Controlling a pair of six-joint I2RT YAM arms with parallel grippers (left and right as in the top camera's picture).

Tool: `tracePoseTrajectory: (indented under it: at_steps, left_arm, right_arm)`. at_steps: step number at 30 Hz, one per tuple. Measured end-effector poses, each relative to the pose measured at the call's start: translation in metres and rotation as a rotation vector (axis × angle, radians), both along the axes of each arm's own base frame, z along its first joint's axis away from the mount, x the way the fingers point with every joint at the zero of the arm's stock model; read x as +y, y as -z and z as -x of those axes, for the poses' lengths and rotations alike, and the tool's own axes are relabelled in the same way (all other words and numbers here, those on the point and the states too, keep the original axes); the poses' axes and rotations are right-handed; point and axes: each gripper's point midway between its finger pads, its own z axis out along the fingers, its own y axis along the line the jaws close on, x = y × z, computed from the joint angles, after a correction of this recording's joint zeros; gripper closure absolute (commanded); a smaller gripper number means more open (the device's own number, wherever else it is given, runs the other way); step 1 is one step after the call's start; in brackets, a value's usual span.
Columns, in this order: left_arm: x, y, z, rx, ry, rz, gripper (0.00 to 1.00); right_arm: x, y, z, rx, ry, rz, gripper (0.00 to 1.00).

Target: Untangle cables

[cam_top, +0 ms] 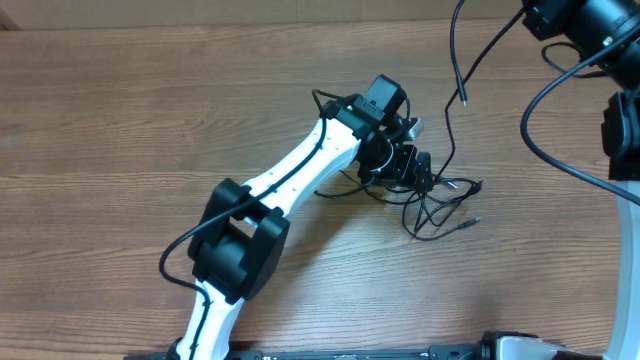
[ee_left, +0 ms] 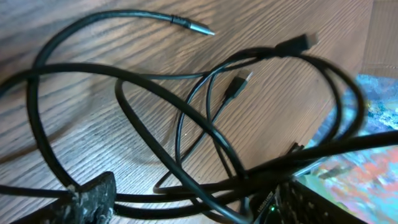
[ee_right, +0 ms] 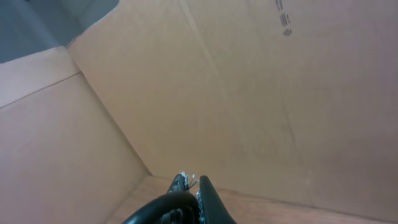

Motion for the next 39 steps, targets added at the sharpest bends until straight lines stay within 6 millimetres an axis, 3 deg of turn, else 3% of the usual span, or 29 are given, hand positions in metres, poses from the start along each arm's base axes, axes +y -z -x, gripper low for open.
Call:
tracePoseTrajectory:
  at_steps: [9,11,13,15,18,22,25,31,35,39]
  left_arm:
    - [-0.008,0.002,0.011,0.018,0.03,0.009,0.4]
    - [-0.01,0.002,0.014,0.022,0.037,0.007,0.53]
    - [-0.011,0.002,0.017,0.024,0.045,0.007,0.79]
    - [-0.013,0.002,0.02,0.022,0.053,0.007,0.93]
    - [-0.008,0.006,0.027,0.032,0.073,-0.024,0.96]
    - [0.025,0.022,0.033,0.067,0.057,-0.185,0.96]
    - [0.063,0.032,0.025,0.067,0.029,-0.32,0.96]
    - [0.141,0.033,-0.016,0.024,-0.062,-0.46,0.96]
    - [0.181,-0.002,-0.045,-0.066,-0.163,-0.447,0.96]
    - [0.216,-0.048,-0.061,-0.166,-0.265,-0.413,0.96]
  right_arm:
    - [-0.005,-0.001,-0.003,-0.005,0.033,-0.001,0.96]
    - [-0.007,-0.001,-0.004,-0.006,0.046,-0.001,0.96]
    - [-0.008,-0.001,-0.005,-0.006,0.054,-0.001,0.96]
    - [-0.01,-0.001,-0.006,-0.006,0.067,-0.002,0.96]
    - [-0.017,0.001,-0.01,0.004,0.118,-0.003,0.96]
    - [-0.038,0.012,-0.019,0.053,0.243,-0.003,0.96]
    - [-0.069,0.025,-0.025,0.108,0.392,0.003,0.96]
    - [-0.162,0.061,-0.016,0.256,0.763,0.028,0.96]
    - [-0.235,0.09,0.013,0.381,1.032,0.052,0.96]
    - [-0.29,0.113,0.047,0.492,1.238,0.059,0.96]
